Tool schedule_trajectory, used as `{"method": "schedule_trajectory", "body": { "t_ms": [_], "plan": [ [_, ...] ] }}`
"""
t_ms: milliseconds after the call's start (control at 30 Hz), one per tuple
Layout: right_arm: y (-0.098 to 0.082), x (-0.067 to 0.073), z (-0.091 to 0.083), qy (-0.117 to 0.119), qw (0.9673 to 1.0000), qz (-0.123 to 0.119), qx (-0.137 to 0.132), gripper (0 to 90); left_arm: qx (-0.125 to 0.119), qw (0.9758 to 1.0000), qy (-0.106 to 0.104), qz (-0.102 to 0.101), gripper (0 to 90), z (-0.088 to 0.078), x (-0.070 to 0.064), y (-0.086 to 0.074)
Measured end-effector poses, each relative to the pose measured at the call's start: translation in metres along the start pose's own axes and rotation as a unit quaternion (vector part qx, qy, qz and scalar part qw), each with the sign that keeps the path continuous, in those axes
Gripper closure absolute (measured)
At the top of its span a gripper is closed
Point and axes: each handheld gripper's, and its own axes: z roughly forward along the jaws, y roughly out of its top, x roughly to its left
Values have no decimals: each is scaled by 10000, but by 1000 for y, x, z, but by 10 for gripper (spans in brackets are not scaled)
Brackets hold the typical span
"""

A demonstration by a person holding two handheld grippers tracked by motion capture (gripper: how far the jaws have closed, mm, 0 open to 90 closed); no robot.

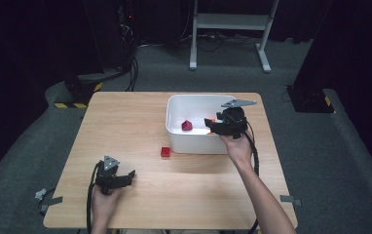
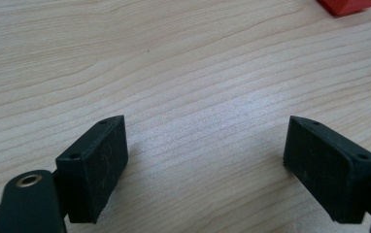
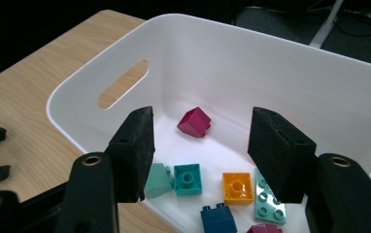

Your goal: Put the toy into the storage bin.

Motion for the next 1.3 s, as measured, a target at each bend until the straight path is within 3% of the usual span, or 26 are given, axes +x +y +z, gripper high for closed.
{"method": "schedule_trajectory", "body": {
  "t_ms": [433,833,1133,1300],
  "plan": [
    [-32,3,-35,239,9988,-74,-410,444,2,10000,-1,2,161,0,0,0],
    [-70,1,-52,411,9979,-133,-489,445,28,10000,13,43,150,0,-1,0],
    [-115,-5,-46,332,9990,-187,-245,446,33,10000,20,14,146,0,-1,1],
    [-140,-12,-39,284,9995,-40,-165,444,29,10000,36,17,145,0,-1,1]
  ]
}}
